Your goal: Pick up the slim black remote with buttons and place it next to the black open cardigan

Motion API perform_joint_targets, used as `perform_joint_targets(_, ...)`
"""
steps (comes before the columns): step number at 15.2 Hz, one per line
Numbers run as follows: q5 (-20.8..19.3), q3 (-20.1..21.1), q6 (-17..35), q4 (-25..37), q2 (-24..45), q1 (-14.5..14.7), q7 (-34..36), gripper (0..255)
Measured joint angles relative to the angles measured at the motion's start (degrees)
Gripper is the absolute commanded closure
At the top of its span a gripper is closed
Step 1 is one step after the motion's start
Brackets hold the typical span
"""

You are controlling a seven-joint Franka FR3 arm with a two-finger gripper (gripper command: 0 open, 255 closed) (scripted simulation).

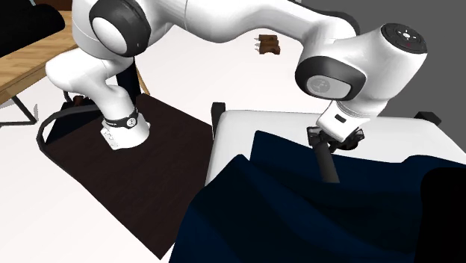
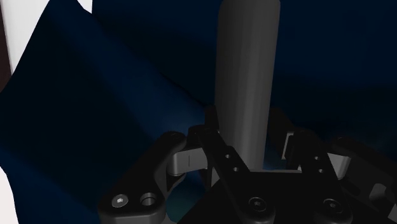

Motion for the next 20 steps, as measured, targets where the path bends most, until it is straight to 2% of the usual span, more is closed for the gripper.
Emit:
perform_joint_targets(11, -0.09, -0.23, 6.54, -3.96, 2.68, 0.04, -0.94, 255)
perform_joint_targets(20, -0.30, -0.51, 10.81, -4.61, 6.35, 0.28, -1.64, 255)
